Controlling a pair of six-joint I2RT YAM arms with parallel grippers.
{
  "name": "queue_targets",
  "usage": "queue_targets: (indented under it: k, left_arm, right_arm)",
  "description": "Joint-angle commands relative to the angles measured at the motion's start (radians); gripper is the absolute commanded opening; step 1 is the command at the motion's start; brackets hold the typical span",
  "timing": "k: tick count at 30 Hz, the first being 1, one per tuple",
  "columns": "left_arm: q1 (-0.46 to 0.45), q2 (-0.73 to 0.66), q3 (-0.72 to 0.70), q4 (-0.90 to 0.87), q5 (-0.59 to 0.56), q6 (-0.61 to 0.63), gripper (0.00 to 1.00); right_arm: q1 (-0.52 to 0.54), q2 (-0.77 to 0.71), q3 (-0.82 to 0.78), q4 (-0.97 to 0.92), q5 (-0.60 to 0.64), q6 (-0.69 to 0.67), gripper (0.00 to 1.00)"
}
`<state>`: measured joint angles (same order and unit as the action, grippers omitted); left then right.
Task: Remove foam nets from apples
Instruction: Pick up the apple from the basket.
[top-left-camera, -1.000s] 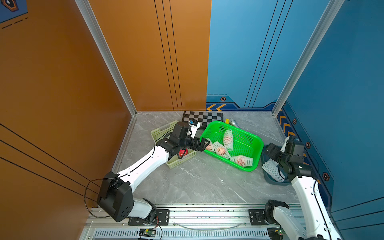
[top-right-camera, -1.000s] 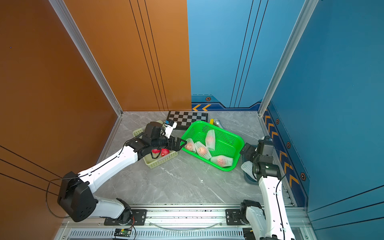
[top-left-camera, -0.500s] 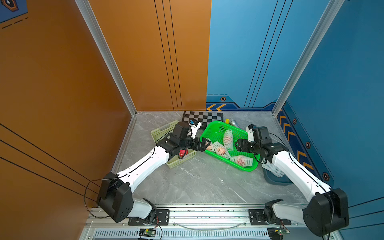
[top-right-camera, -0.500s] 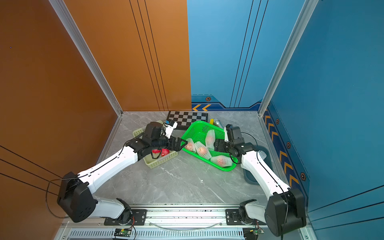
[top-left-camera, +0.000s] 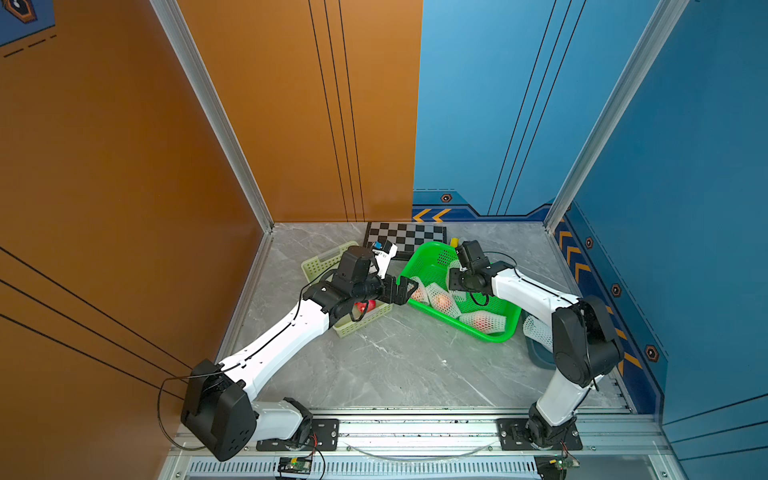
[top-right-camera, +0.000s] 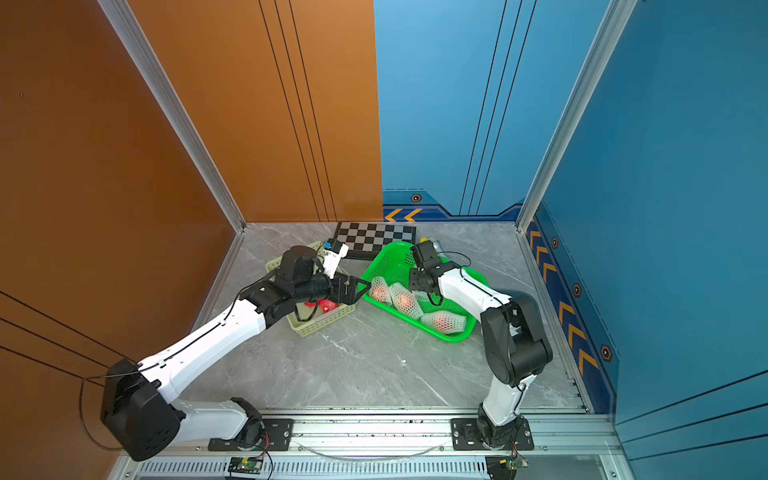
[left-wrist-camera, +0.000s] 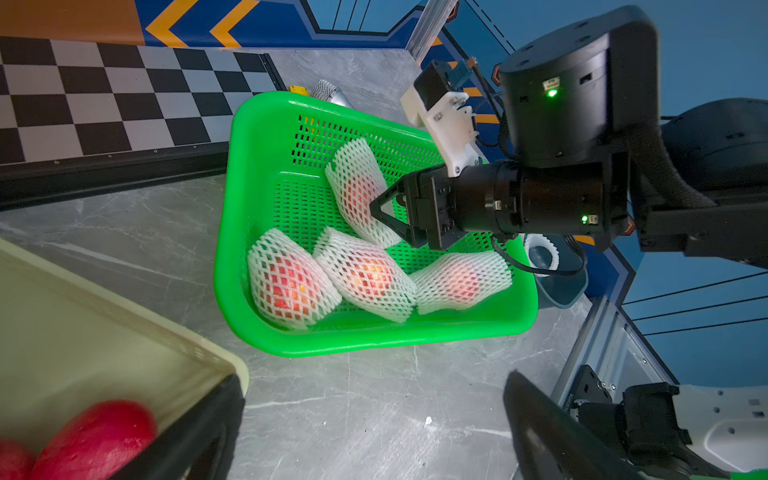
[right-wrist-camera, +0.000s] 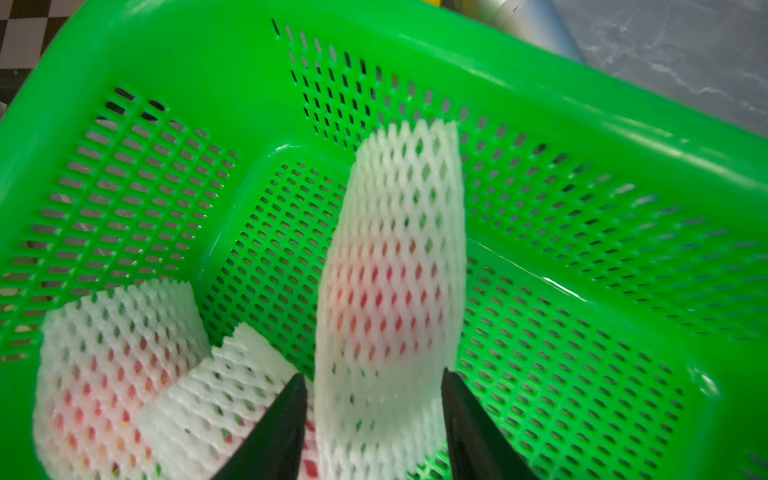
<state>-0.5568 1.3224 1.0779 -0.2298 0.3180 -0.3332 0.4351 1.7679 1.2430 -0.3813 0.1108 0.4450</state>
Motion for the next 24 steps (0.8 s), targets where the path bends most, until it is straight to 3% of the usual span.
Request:
queue_targets:
  k: [1,8,18,24]
  left_arm:
    - [0.011,-0.028,-0.017,-0.019,-0.006,-0.001,0.98]
    - [0.02,-0.052,-0.038,-0.019,-0.005,-0.001,0.98]
    - [0.026,-0.041,-0.041,-0.019,0.002,-0.015,0.98]
    - [0.026,-0.036,-0.033,-0.018,0.0,-0.015,0.98]
  right_arm:
    - [0.027,0.034,0.047,-0.017,0.117,0.044,0.46]
    - [0.05,0.074,0.058,-0.056,0.21,0.055,0.25]
    - [0.063,0.025,0.064,-0.078,0.269,-0.011,0.02]
    - [0.083,-0.073,0.026,-0.016,0.222,-0.134,0.0]
